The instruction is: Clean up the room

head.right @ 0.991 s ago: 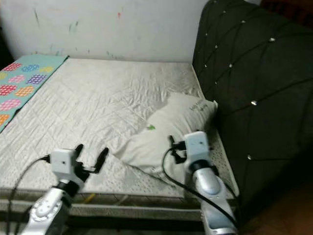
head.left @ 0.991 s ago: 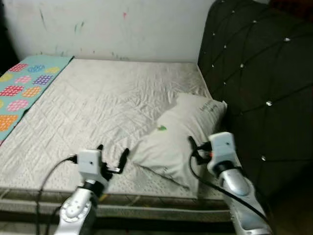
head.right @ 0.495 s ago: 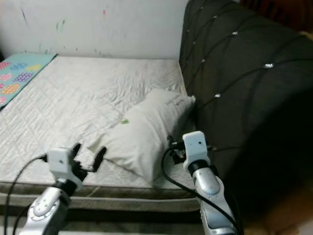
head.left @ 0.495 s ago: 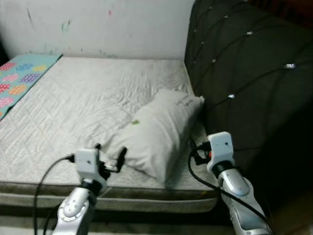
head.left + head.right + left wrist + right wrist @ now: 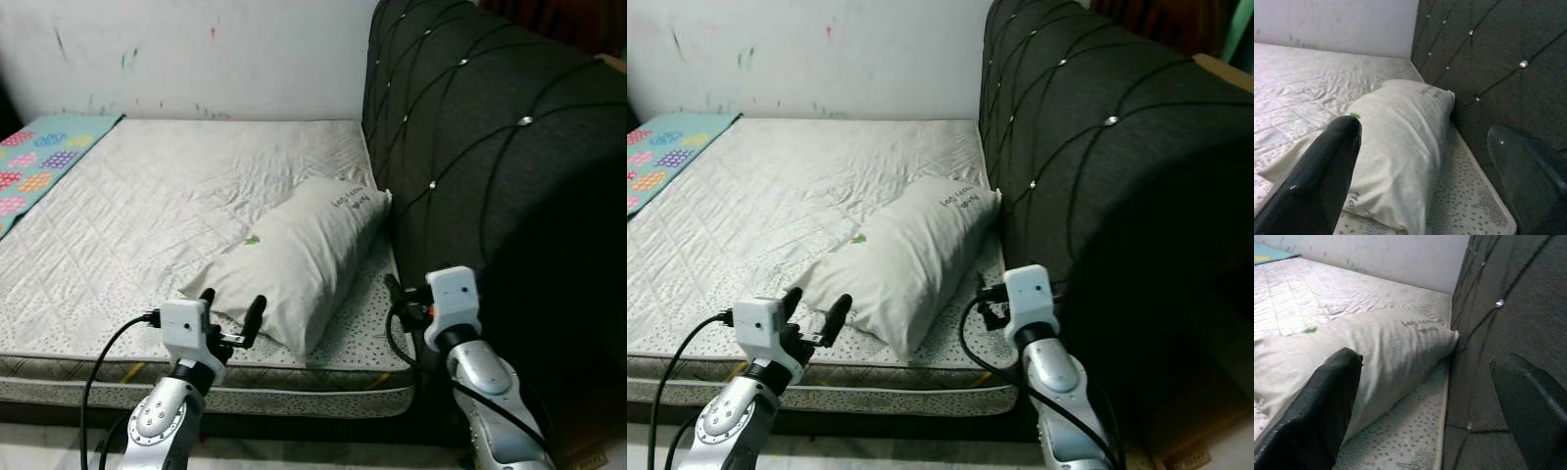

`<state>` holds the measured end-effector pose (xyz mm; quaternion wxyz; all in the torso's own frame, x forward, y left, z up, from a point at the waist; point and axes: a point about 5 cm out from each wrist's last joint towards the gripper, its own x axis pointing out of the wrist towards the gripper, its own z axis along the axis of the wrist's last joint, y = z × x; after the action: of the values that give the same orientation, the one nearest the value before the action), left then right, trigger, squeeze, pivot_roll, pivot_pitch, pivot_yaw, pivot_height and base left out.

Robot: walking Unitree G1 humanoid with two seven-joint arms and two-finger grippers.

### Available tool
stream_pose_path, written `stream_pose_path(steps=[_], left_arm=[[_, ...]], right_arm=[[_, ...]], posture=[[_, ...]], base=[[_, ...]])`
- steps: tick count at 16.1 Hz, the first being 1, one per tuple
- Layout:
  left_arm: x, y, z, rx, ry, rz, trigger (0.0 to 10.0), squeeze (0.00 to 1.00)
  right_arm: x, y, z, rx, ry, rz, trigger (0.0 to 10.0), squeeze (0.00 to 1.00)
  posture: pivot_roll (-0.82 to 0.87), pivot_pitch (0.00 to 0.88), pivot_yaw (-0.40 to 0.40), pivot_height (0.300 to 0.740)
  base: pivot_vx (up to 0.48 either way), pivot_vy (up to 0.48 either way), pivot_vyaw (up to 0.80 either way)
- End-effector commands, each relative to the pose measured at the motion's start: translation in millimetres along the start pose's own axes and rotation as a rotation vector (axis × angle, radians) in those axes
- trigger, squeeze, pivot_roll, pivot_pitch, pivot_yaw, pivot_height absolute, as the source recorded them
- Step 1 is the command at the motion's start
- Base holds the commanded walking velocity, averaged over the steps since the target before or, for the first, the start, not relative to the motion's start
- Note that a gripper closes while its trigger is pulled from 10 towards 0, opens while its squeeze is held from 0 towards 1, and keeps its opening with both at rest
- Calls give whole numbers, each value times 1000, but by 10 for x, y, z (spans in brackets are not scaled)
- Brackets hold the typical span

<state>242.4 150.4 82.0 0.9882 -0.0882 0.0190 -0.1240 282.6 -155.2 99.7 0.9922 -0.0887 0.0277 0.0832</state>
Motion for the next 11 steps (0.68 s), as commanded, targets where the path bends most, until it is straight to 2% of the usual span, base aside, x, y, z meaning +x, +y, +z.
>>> stream_pose_path(steps=[1, 8, 10, 11], left_arm=[[5, 42, 34, 1, -6, 16, 10000, 0], [4, 29, 29, 5, -6, 6, 10000, 0], [-4, 26, 48, 25, -22, -1, 10000, 0], [-11, 9, 56, 8, -32, -23, 10000, 0]], right_arm=[[25, 16, 63, 6, -24, 3, 10000, 0], [28, 13, 60, -1, -24, 9, 10000, 0], [25, 18, 53, -2, -22, 11, 10000, 0], [23, 21, 50, -2, -21, 12, 10000, 0]], posture=[[-92, 3, 23, 740], [-92, 0, 19, 740], [-91, 0, 20, 740], [-91, 0, 20, 740]], base=[[0, 480, 0], [0, 480, 0], [0, 0, 0], [0, 0, 0]])
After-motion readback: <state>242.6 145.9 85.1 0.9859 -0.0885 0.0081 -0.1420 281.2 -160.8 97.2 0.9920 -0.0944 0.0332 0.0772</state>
